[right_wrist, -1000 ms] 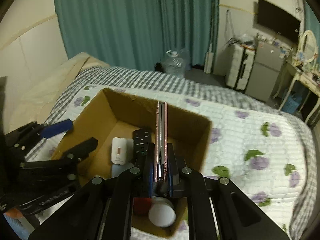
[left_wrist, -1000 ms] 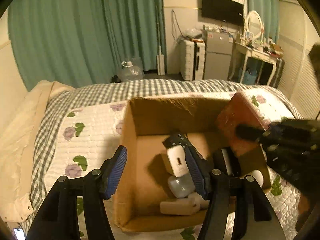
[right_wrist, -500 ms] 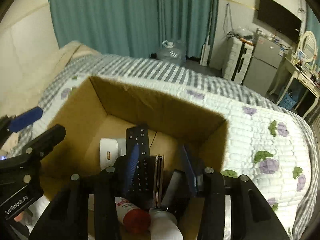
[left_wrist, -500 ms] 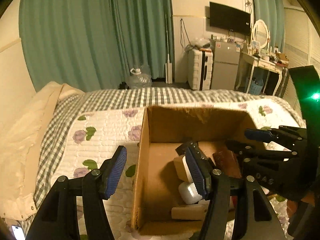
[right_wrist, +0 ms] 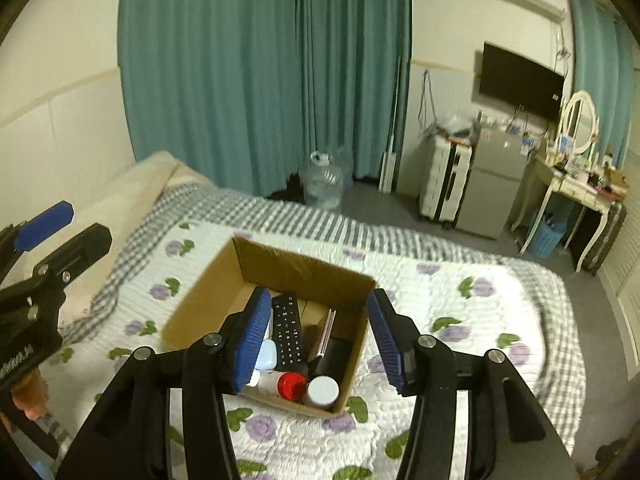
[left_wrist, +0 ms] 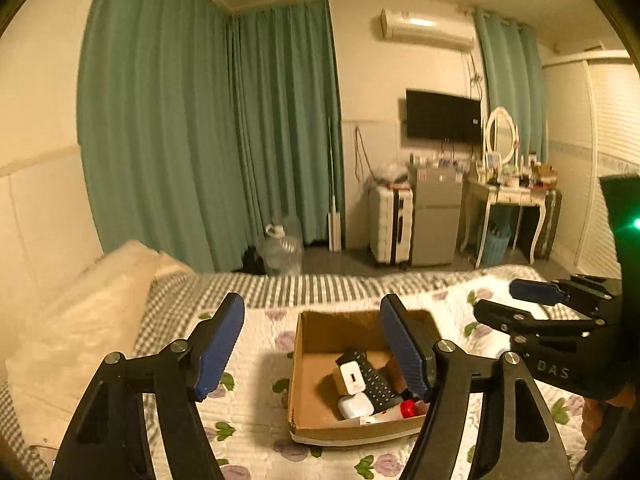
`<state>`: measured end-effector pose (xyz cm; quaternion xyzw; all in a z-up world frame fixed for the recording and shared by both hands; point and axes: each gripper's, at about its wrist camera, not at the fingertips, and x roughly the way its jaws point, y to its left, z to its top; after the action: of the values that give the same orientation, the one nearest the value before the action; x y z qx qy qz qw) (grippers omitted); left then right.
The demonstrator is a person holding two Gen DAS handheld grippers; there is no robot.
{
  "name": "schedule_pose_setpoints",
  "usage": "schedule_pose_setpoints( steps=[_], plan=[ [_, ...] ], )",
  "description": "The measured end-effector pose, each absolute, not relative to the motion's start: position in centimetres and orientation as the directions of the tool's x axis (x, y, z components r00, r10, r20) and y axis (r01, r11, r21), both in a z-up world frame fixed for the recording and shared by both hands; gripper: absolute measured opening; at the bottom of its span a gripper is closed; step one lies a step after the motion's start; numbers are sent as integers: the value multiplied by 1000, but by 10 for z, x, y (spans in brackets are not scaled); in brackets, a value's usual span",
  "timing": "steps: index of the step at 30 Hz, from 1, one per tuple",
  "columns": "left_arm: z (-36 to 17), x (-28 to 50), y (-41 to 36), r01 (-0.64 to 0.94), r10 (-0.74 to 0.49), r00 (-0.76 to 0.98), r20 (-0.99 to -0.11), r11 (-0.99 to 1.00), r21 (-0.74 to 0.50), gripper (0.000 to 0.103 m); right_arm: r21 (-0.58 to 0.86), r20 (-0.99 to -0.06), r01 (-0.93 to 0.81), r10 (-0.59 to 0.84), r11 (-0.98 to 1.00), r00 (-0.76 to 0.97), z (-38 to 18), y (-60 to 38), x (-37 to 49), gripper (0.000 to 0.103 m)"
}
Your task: Organize rigid objects
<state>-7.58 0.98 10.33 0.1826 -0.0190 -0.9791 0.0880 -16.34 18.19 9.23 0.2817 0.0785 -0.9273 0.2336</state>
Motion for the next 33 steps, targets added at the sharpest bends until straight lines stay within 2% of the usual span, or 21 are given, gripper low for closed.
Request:
schedule_pose_setpoints(
  steps=[3,5,9,11,14,19,25,33],
  plan=[
    [116,-52,13,172,-184,-934,-307,-983,65,78,-25,-513,466,-389,-884,-766,109,192,-135,54],
    [120,-40,15,171,-183,-942,-280,-983,68,78,-13,-483,460,-397,-888,-780,117,199,-116,66],
    [118,-29,13,180,-189,-946,-262,-982,60,78,-6,-437,428,-383,-904,-814,121,207,-95,79],
    [113,-28,11,173,-178,-950,-258,-984,45,78,3,-425,418,-379,-909,-822,118,208,-90,94],
    [97,-31,12,154,-165,-948,-271,-986,59,78,18,-420,417,-385,-909,-822,106,205,-91,103],
    [63,-37,12,168,-179,-938,-297,-984,64,78,44,-350,412,-401,-910,-847,70,201,-92,103],
    [30,-52,8,172,-176,-924,-340,-984,42,78,87,-367,389,-393,-917,-843,24,200,-105,103],
    [4,-58,4,163,-166,-899,-404,-986,43,78,41,-416,349,-333,-936,-846,-5,198,-117,103]
  ],
)
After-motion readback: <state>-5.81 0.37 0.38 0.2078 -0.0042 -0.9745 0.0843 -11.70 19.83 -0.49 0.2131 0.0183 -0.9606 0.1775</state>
